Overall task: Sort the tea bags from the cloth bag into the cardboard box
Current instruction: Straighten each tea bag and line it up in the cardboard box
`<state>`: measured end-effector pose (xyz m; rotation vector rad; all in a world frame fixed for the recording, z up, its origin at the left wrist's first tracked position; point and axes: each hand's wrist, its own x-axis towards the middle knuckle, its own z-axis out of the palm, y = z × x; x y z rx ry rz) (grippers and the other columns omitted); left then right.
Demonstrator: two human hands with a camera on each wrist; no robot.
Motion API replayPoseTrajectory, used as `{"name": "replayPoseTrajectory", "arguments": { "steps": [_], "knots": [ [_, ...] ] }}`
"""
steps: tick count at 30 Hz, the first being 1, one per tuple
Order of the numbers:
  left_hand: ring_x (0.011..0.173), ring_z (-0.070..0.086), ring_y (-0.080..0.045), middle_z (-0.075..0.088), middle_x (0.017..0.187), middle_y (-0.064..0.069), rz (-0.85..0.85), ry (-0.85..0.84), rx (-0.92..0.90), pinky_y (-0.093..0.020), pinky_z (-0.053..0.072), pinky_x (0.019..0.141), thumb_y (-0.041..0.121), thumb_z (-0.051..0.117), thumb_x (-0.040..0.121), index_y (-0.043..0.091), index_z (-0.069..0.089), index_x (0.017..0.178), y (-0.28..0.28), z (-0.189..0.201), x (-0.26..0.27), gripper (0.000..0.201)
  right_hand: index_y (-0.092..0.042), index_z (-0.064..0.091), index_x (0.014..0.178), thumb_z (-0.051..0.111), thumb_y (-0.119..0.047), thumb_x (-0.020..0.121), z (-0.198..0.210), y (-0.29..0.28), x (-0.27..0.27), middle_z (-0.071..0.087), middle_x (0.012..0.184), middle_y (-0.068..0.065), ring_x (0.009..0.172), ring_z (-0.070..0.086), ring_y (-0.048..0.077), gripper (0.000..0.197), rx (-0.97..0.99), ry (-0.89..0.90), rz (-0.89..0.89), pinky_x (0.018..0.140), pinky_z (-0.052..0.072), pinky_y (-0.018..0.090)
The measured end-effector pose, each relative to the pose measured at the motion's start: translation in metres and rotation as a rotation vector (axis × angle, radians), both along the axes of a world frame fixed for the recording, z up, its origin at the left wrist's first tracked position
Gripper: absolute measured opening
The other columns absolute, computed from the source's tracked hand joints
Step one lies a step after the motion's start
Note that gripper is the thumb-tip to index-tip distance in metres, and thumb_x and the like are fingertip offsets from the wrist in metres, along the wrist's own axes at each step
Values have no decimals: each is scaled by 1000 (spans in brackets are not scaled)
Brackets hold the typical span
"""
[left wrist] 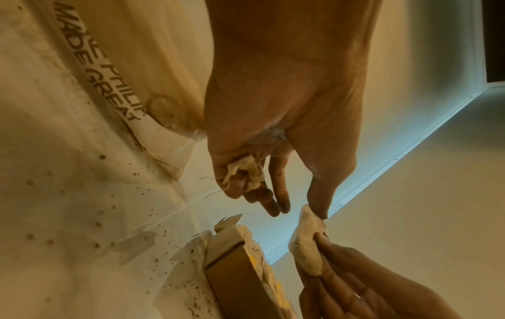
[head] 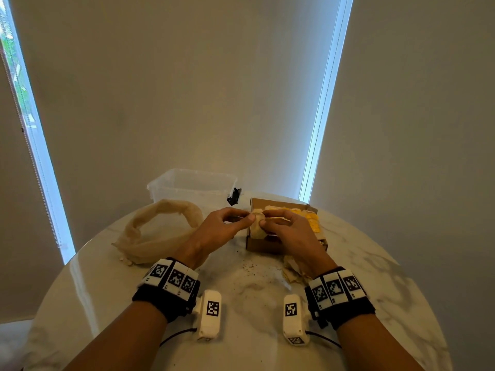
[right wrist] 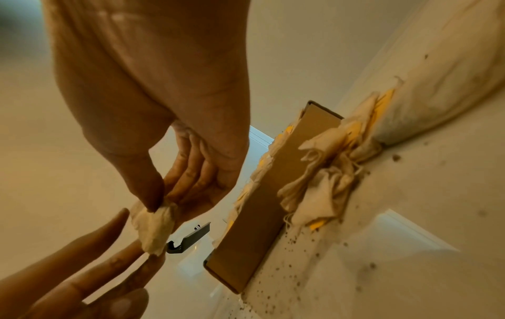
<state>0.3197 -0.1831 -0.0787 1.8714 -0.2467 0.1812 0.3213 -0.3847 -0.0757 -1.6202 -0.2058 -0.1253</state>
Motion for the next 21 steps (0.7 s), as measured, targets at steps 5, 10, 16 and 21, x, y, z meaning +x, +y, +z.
{"name": "replayPoseTrajectory", "arguments": {
  "steps": [5, 10, 16, 21],
  "knots": [
    [83, 63, -1, 72, 98, 17, 30, -25, -2, -14, 44, 67, 38, 76, 94, 28, 76, 111, 2, -2, 3, 20, -19, 70, 119, 80, -17, 94, 3, -2, -2, 79, 111, 4, 96, 78, 17, 26, -43, -2, 15, 78, 64, 26],
    [92, 68, -1, 76, 99, 13, 97, -54, -144, -18, 47, 74, 41, 78, 93, 29, 79, 108, 7, 1, 1, 19, -20, 73, 114, 77, -15, 97, 22, -14, -2, 79, 112, -7, 100, 77, 8, 19, -154, -170, -25, 83, 64, 28],
    [84, 66, 9, 77, 99, 15, 11, -64, -68, -10, 45, 66, 43, 77, 93, 28, 80, 109, 7, 6, -2, 23, -33, 80, 101, 84, -19, 90, 50, -2, 3, 78, 98, -19, 96, 72, -5, 19, -645, -232, 241, 80, 57, 16],
    [80, 64, 16, 75, 100, 18, 7, -65, -66, -12, 45, 67, 40, 74, 97, 30, 77, 111, 6, 5, -2, 18, -38, 78, 86, 85, -16, 88, 64, -2, 19, 78, 87, -16, 88, 74, 7, 23, -796, -223, 235, 87, 60, 30]
  ]
}}
